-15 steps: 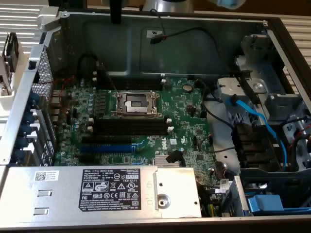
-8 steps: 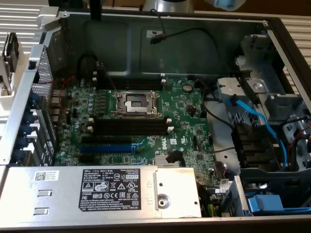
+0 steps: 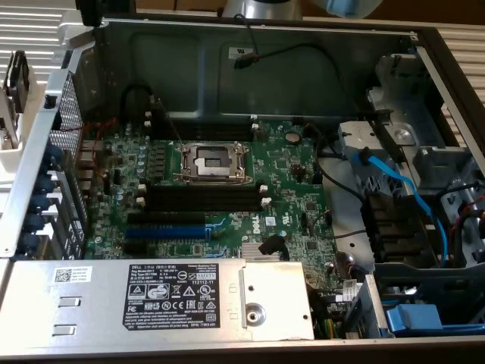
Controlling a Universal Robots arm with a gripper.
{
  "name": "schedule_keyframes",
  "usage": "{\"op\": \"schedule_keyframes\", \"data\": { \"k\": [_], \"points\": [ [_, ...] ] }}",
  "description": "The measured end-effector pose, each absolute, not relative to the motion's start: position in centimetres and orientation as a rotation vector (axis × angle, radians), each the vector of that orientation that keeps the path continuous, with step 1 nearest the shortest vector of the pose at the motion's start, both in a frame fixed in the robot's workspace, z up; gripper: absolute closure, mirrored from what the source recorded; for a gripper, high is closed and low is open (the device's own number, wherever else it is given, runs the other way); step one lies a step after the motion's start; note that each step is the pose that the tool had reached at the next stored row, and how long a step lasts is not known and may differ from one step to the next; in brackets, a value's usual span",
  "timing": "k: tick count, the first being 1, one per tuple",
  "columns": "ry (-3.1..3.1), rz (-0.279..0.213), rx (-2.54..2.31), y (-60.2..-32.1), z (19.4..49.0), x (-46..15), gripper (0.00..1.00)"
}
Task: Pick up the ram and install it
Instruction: 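Reach for the ram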
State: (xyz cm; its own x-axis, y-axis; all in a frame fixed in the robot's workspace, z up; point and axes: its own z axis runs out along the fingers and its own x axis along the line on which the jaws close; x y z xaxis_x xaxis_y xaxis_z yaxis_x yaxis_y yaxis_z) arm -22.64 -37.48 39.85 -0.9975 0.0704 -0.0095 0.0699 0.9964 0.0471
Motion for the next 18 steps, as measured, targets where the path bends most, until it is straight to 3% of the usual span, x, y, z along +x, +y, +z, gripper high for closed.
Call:
{"op": "schedule_keyframes", "data": {
  "k": [18],
  "points": [
    [3.129,0.073,0.091,-35.9,39.8,-29.8,0.9]
  ]
}}
